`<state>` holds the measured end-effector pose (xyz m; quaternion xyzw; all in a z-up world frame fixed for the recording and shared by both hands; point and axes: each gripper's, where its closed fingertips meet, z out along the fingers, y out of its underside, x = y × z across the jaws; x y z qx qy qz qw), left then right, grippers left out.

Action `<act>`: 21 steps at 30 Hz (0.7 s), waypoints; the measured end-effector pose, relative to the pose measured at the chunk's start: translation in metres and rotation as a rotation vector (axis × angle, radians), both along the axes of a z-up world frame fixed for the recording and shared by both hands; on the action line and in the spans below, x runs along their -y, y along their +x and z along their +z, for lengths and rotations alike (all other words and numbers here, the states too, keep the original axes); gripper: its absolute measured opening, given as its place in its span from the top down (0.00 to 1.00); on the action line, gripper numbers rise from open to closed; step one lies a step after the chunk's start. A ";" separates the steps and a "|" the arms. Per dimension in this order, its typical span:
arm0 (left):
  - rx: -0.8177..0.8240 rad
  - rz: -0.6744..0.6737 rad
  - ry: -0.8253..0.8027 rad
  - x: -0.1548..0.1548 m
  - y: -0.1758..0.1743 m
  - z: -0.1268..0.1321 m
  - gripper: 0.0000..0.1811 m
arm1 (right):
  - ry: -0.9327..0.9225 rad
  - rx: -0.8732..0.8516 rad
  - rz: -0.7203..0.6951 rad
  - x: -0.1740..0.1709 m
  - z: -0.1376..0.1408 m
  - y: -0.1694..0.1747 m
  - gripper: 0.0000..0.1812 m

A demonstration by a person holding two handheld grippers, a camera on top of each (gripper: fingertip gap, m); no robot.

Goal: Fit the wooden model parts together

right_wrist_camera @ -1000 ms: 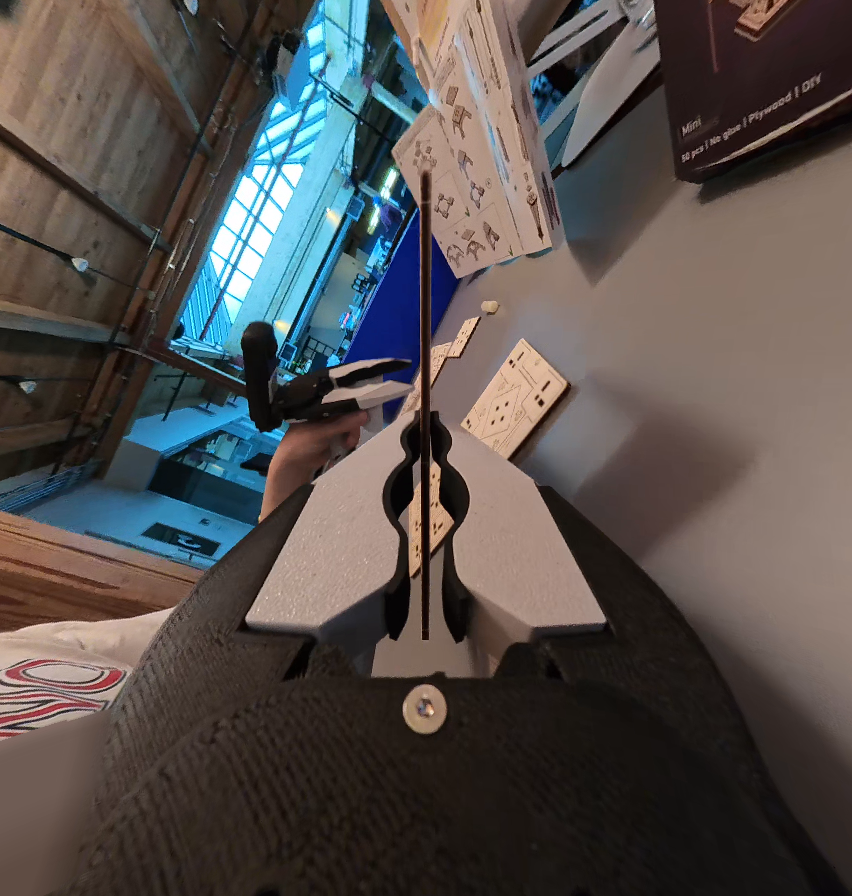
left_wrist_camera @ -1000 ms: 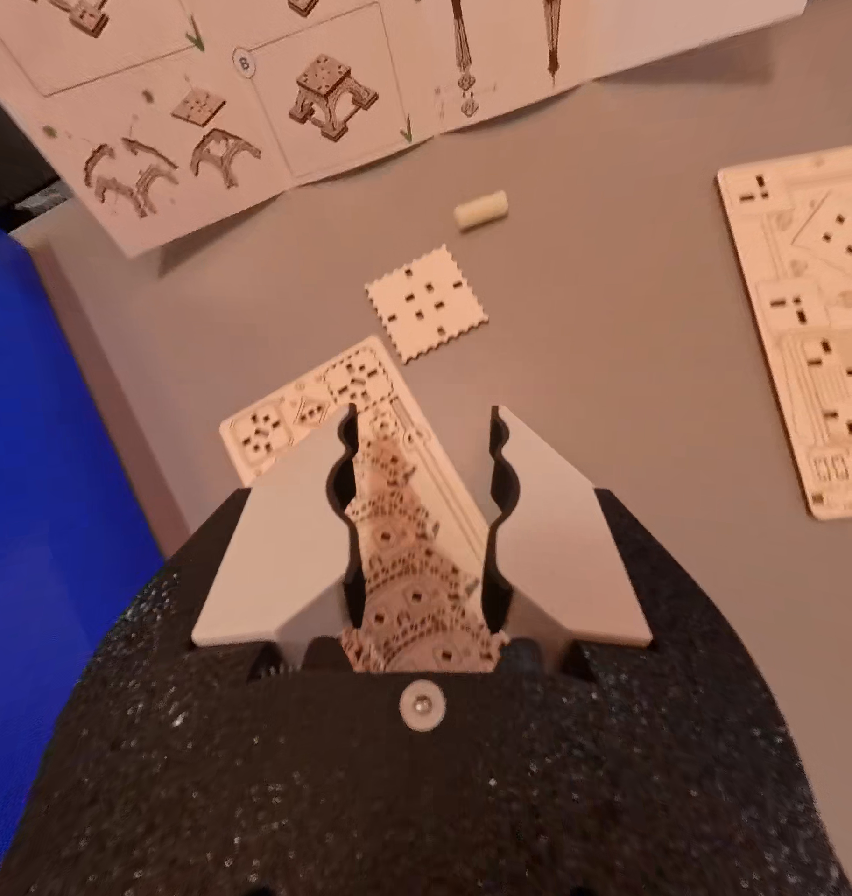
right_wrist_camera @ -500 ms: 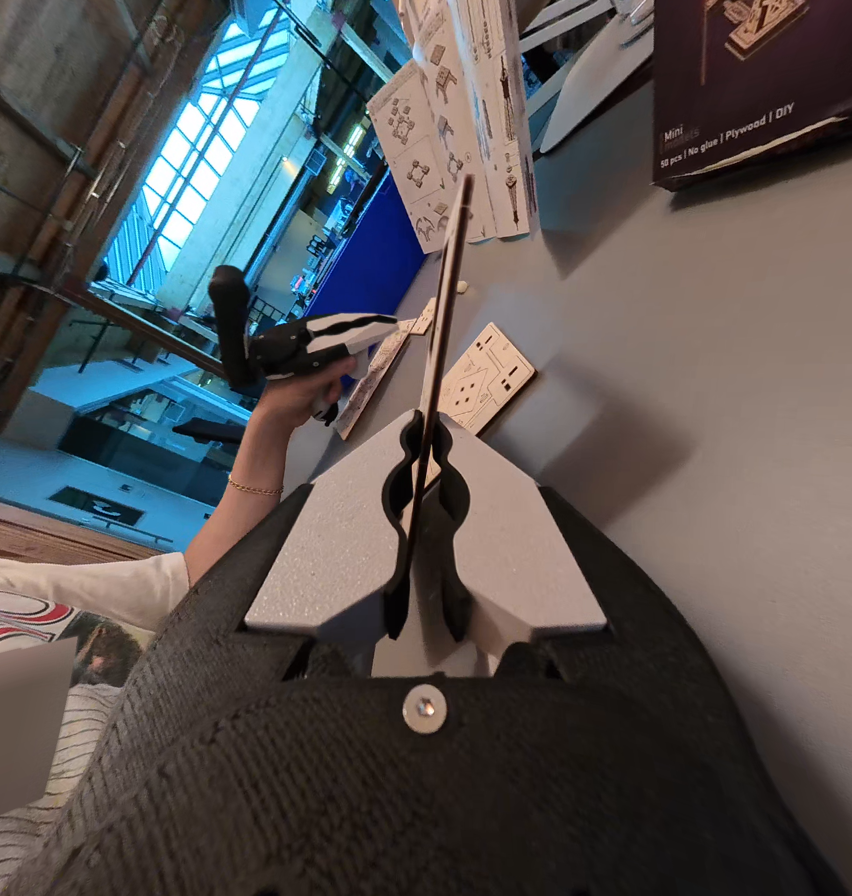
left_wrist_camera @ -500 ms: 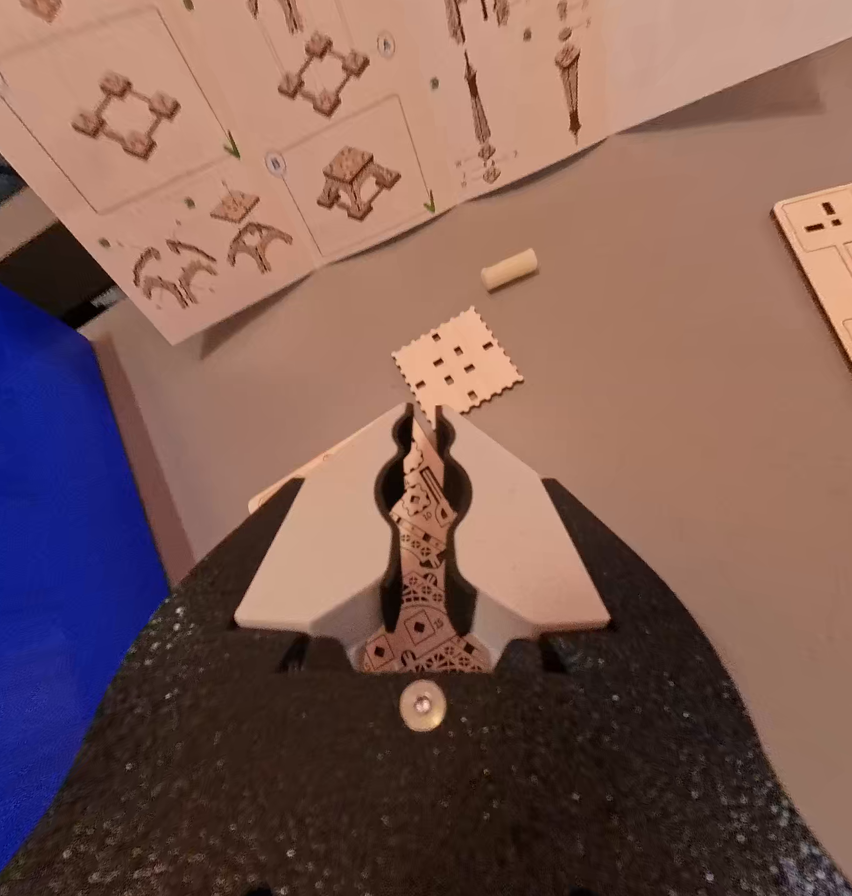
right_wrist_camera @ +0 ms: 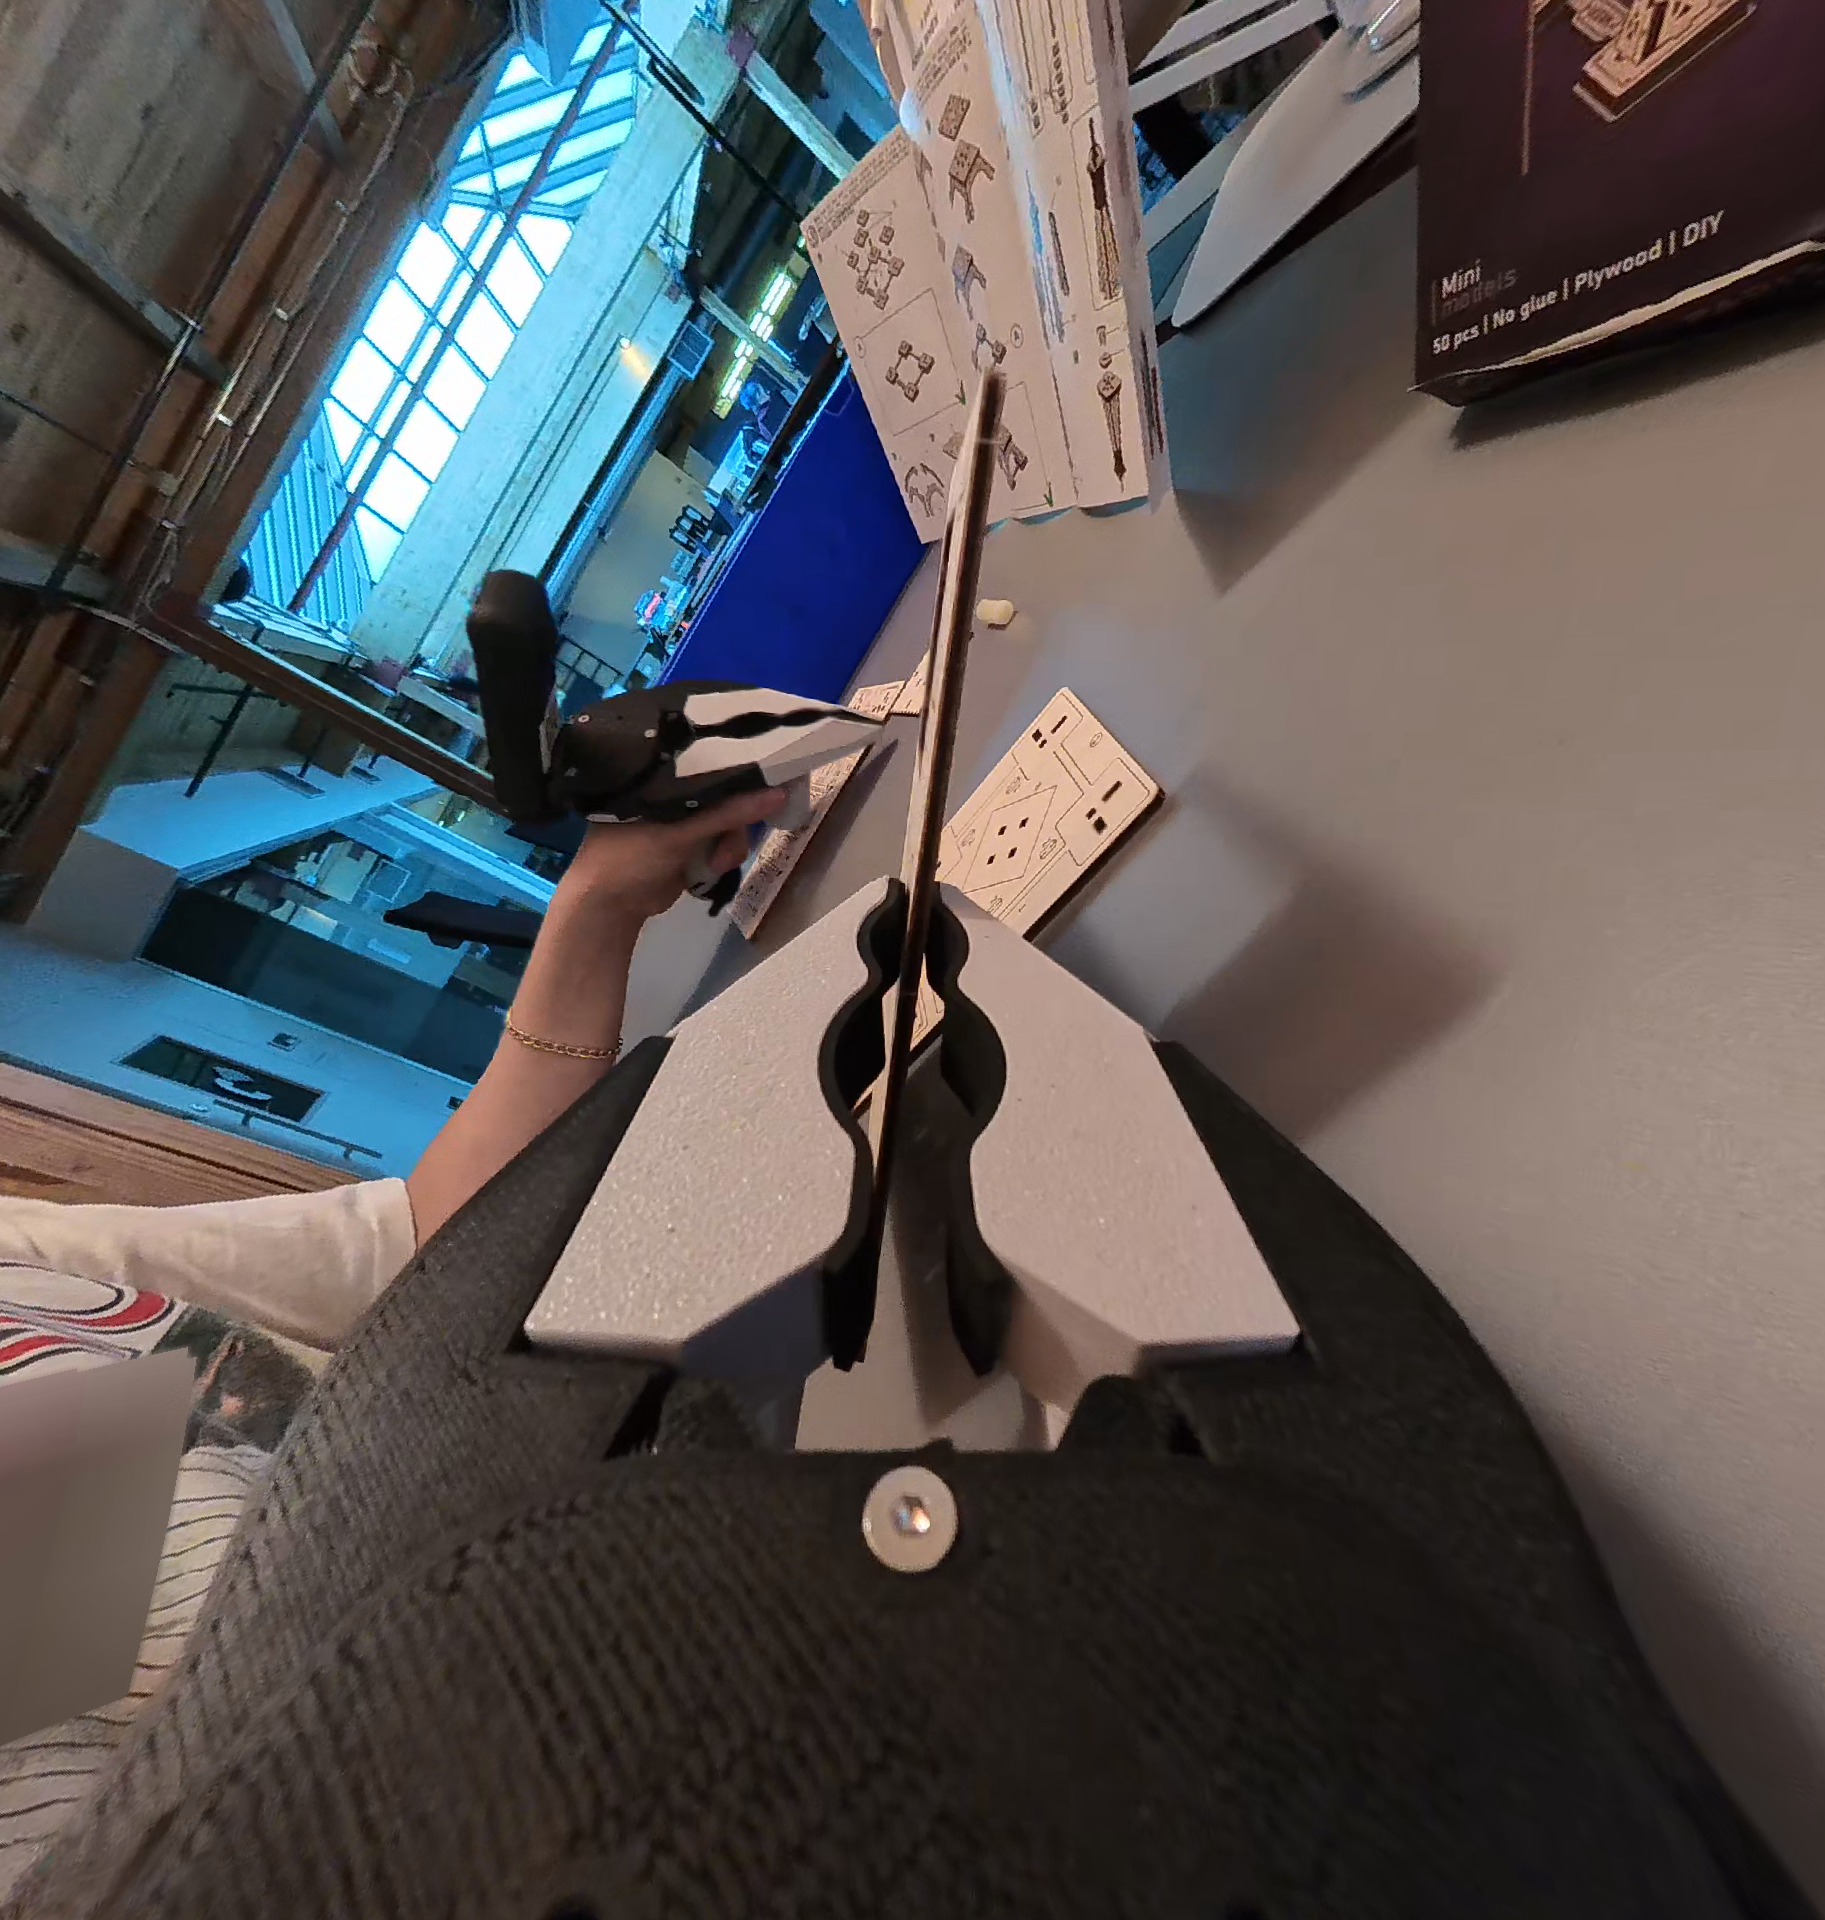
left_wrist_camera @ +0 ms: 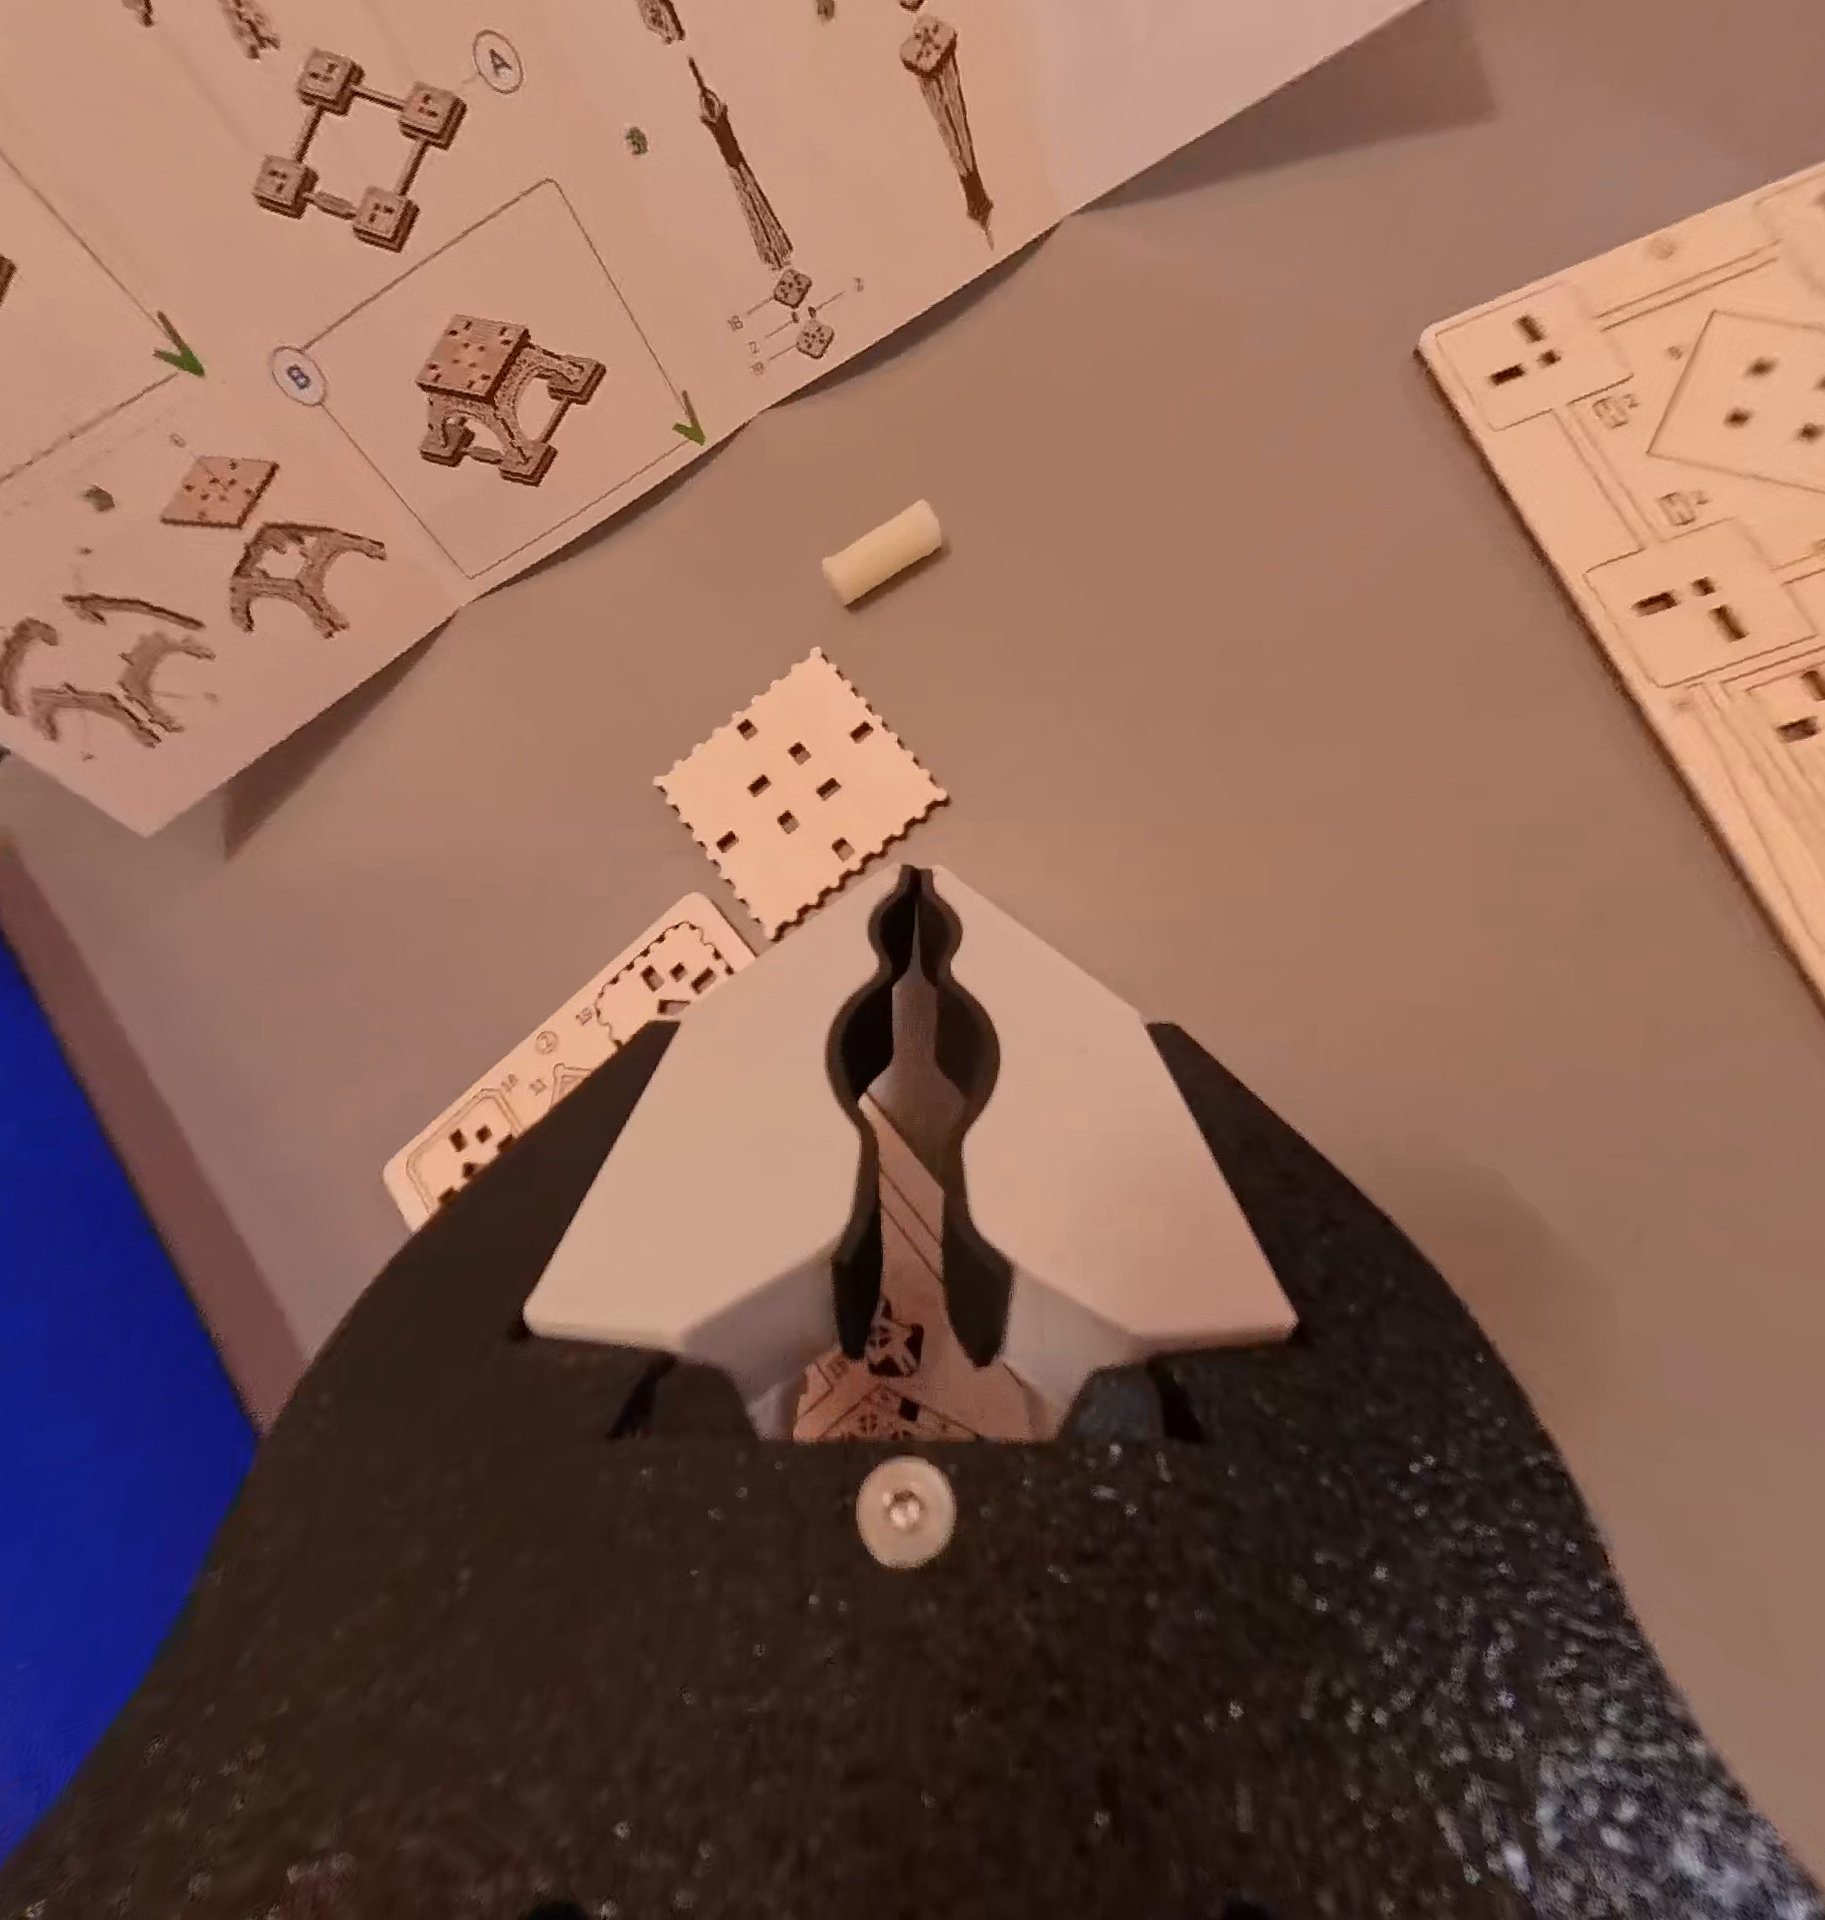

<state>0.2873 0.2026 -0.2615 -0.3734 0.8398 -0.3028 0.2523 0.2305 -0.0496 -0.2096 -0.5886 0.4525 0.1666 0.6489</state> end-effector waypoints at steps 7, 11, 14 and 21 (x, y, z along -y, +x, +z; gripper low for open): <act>0.104 0.021 0.053 0.007 0.010 0.006 1.00 | -0.003 0.000 0.001 0.000 0.000 0.000 0.99; 0.117 0.117 0.049 -0.006 0.026 0.009 0.89 | -0.005 -0.004 0.008 -0.001 -0.001 0.000 0.99; 0.064 0.145 0.027 -0.006 0.032 0.003 0.77 | -0.005 -0.006 0.008 -0.001 -0.001 0.000 0.99; -0.075 0.133 -0.049 0.002 0.036 -0.005 0.81 | -0.005 -0.007 0.012 -0.002 -0.001 0.000 0.99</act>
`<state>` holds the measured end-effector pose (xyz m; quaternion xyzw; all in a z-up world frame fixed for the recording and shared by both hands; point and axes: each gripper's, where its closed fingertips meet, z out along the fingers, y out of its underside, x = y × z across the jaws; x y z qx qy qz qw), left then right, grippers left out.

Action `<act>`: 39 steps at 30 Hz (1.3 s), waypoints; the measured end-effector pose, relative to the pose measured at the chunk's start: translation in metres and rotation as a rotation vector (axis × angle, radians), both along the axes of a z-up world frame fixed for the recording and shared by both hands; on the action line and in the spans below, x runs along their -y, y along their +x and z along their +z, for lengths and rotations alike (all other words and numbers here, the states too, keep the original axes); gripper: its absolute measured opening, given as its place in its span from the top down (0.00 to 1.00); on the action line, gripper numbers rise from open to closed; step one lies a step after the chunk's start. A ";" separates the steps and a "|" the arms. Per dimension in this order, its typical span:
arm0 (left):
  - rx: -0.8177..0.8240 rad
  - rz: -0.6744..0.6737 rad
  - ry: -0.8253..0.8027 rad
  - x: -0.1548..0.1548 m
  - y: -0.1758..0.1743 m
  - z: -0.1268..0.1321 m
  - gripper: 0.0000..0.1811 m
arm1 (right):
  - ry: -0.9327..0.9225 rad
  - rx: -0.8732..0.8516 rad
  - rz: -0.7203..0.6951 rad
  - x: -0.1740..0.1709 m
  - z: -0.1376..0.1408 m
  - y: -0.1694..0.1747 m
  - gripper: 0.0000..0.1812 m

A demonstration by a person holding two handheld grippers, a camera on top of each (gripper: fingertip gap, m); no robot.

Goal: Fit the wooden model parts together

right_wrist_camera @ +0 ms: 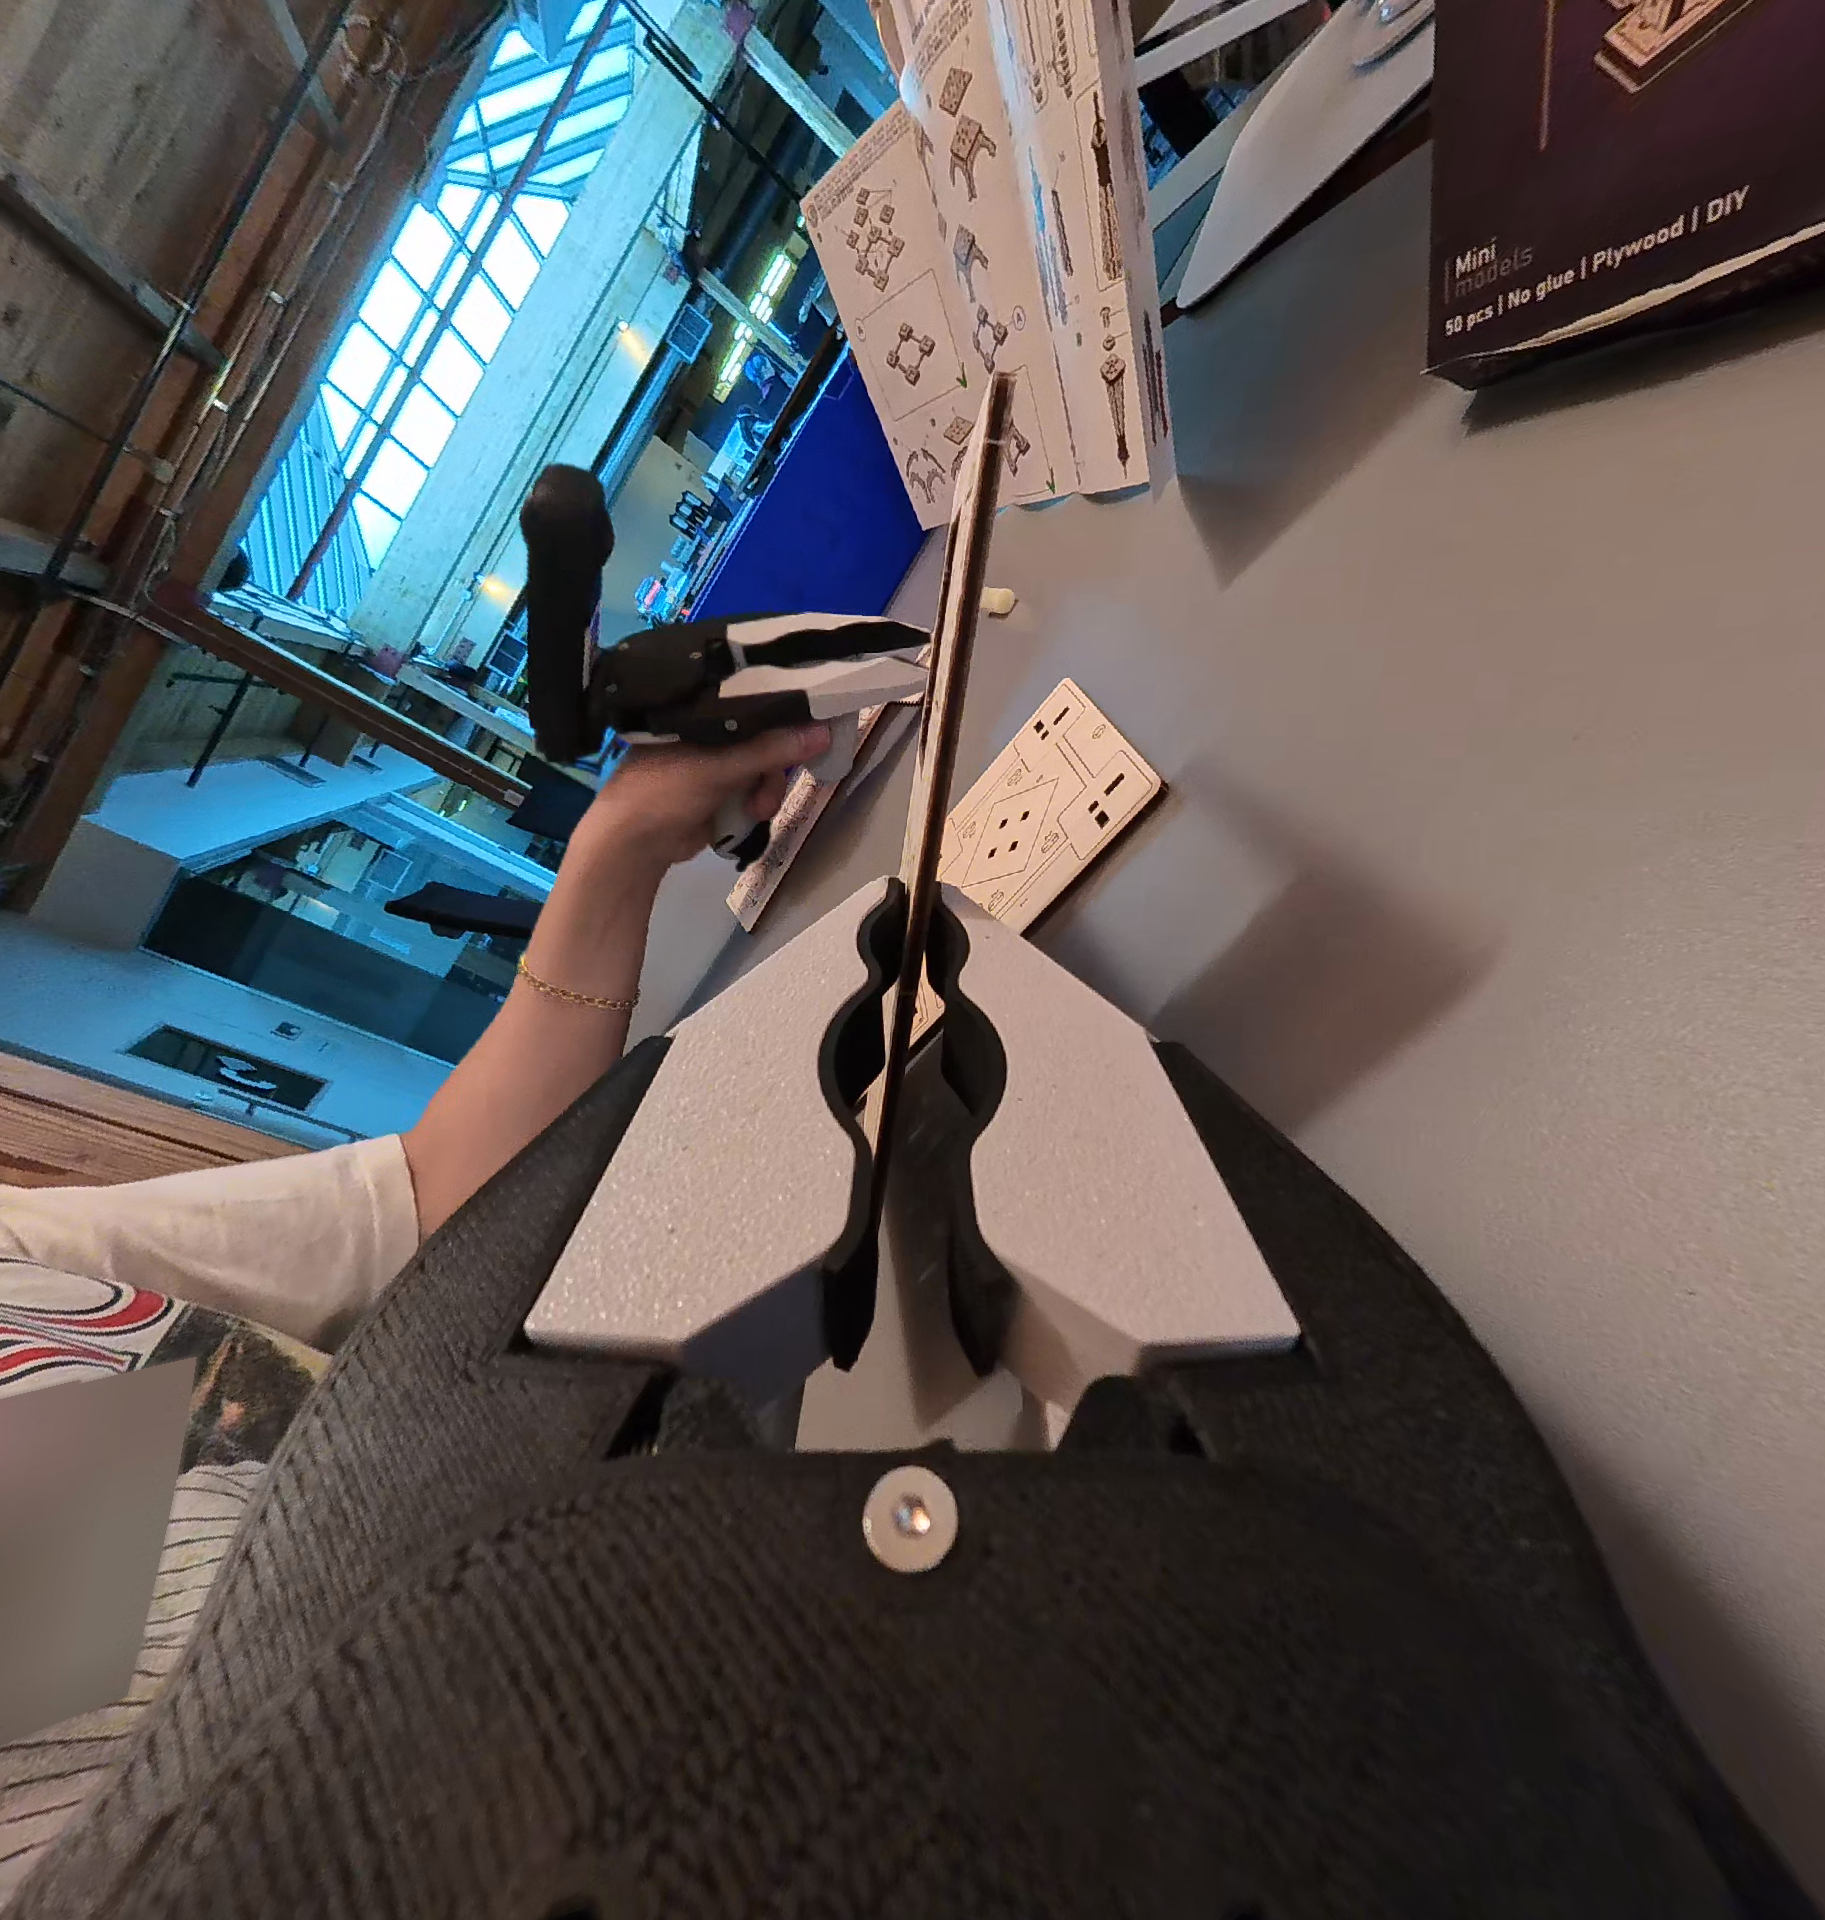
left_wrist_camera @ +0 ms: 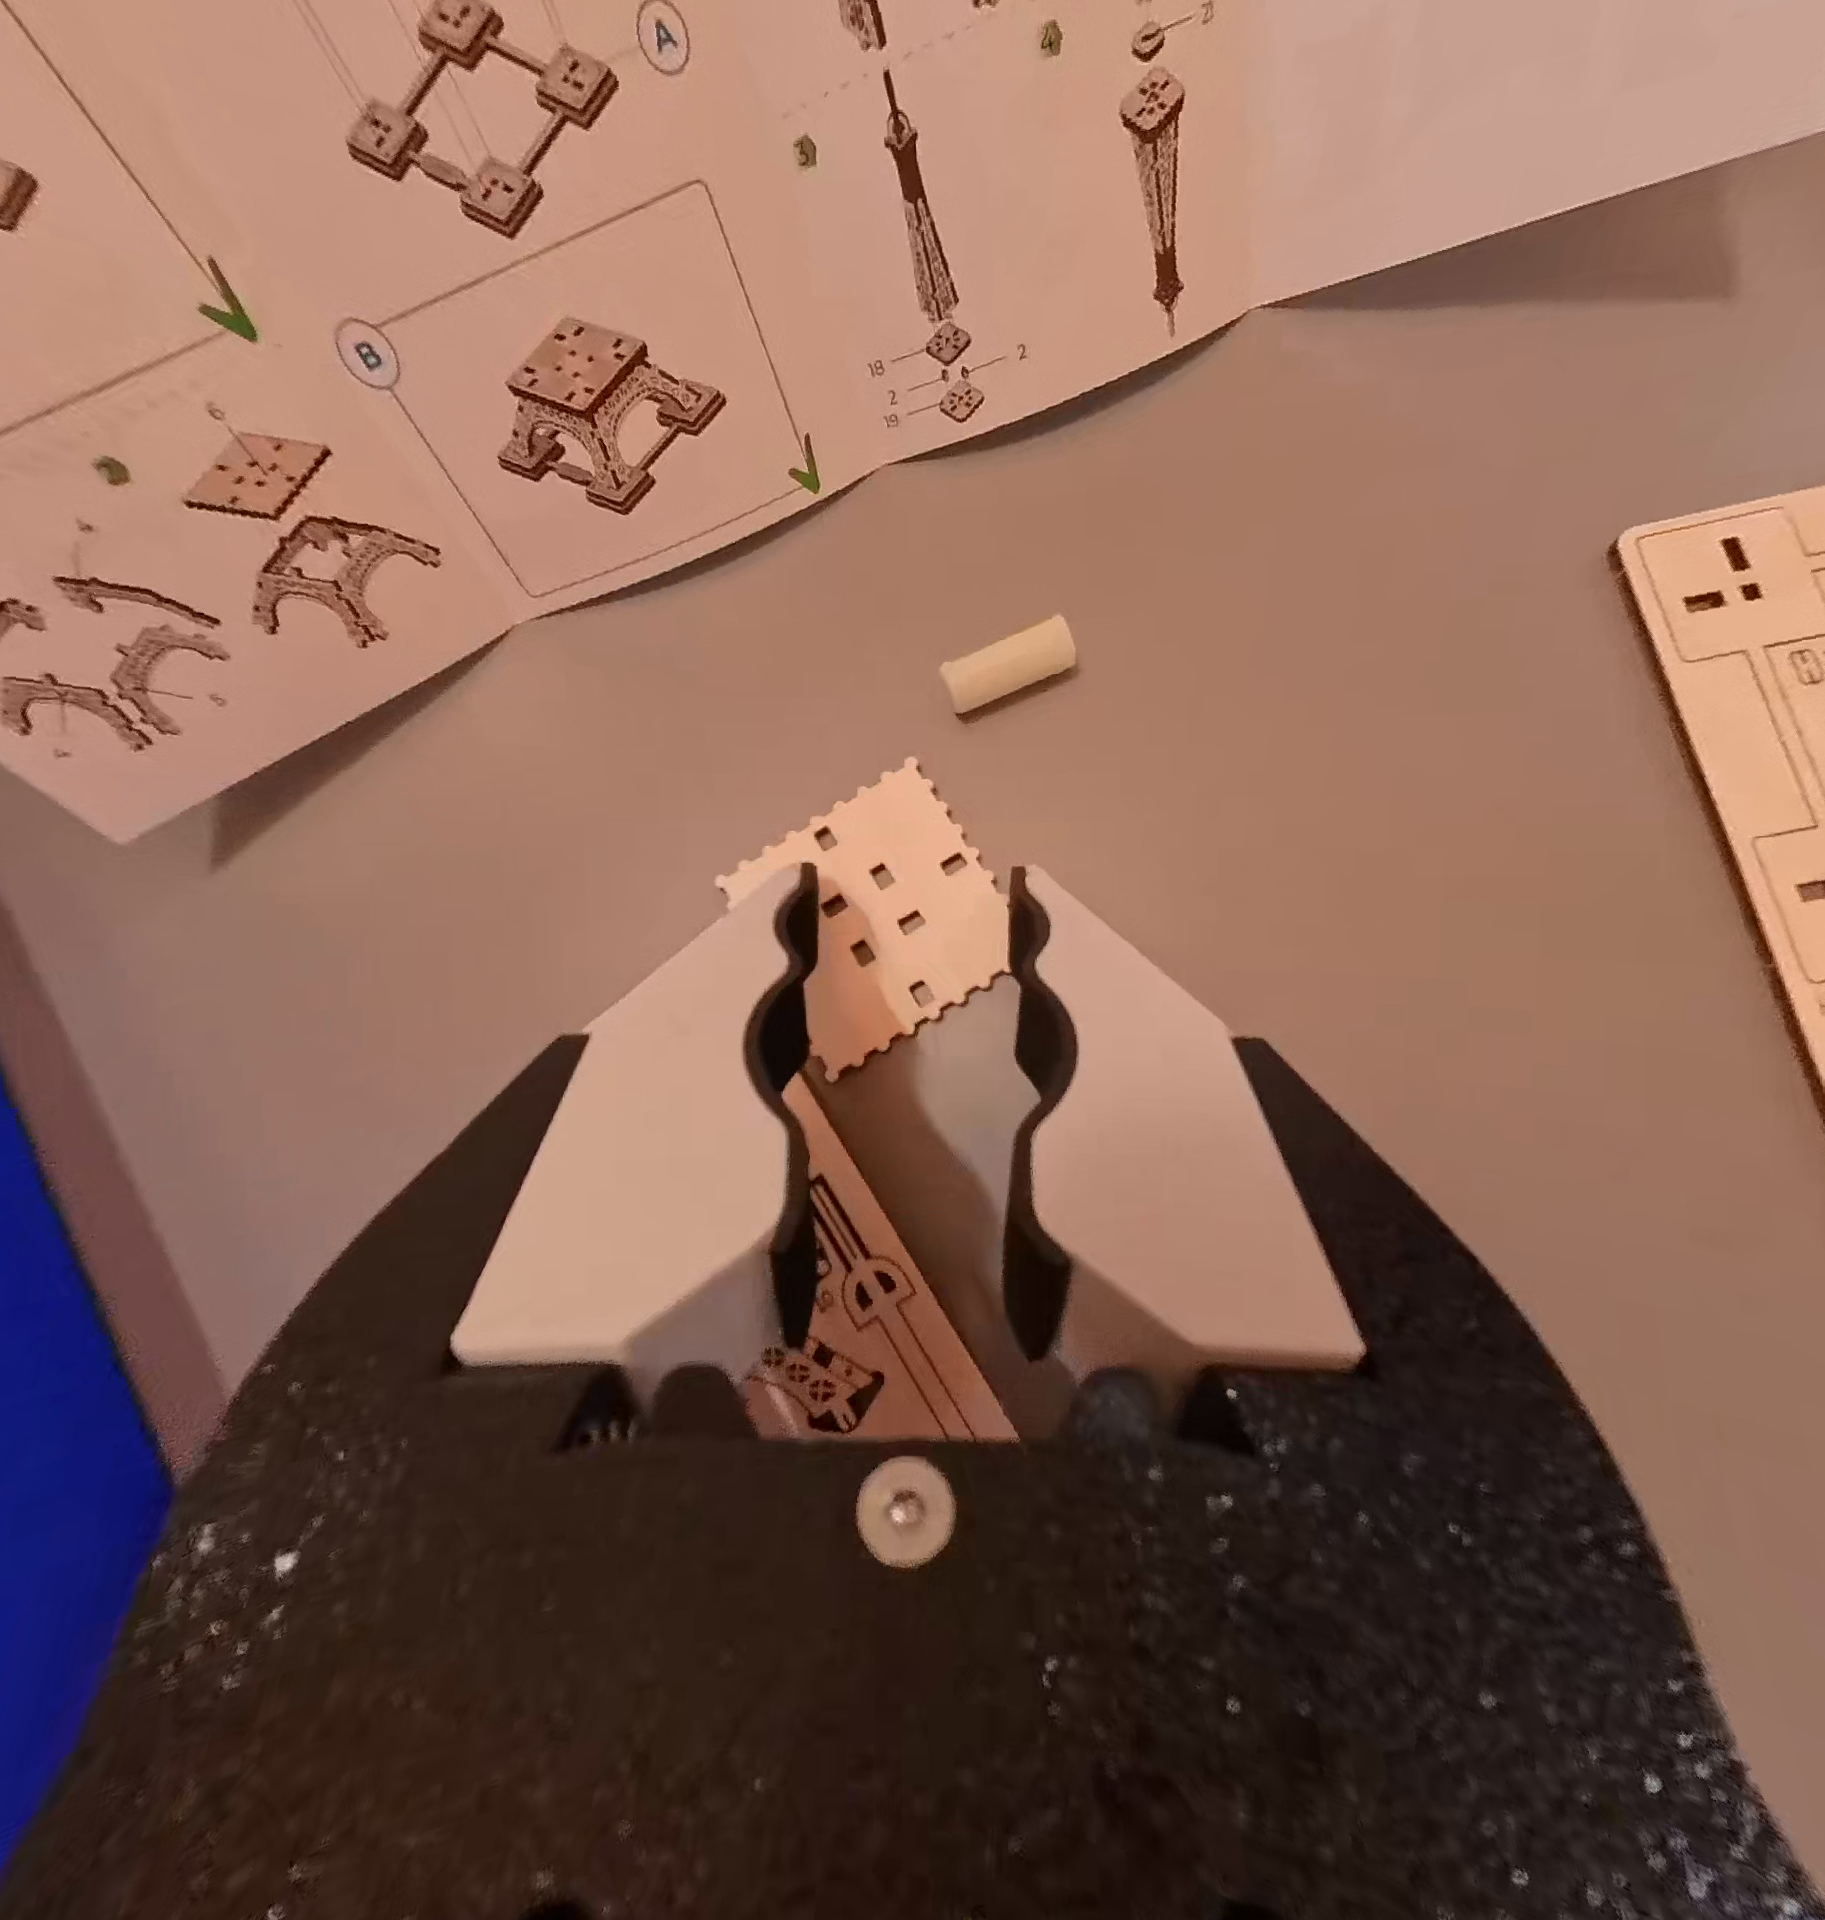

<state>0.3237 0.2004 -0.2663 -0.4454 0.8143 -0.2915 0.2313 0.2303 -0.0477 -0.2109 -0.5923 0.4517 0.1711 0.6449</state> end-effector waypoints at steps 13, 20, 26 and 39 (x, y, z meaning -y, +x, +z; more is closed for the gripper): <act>-0.054 -0.002 -0.055 -0.021 0.023 -0.001 0.86 | 0.002 -0.003 0.001 0.000 0.000 0.000 0.99; -0.067 0.036 -0.047 -0.048 0.033 -0.001 0.86 | 0.004 -0.006 0.005 -0.001 0.000 0.000 0.99; -0.090 0.091 0.022 -0.067 0.041 -0.001 0.87 | 0.003 -0.009 0.004 -0.001 -0.001 0.000 0.99; 0.003 0.121 -0.028 -0.066 0.040 0.033 0.86 | 0.020 -0.012 -0.013 0.002 0.001 0.002 0.99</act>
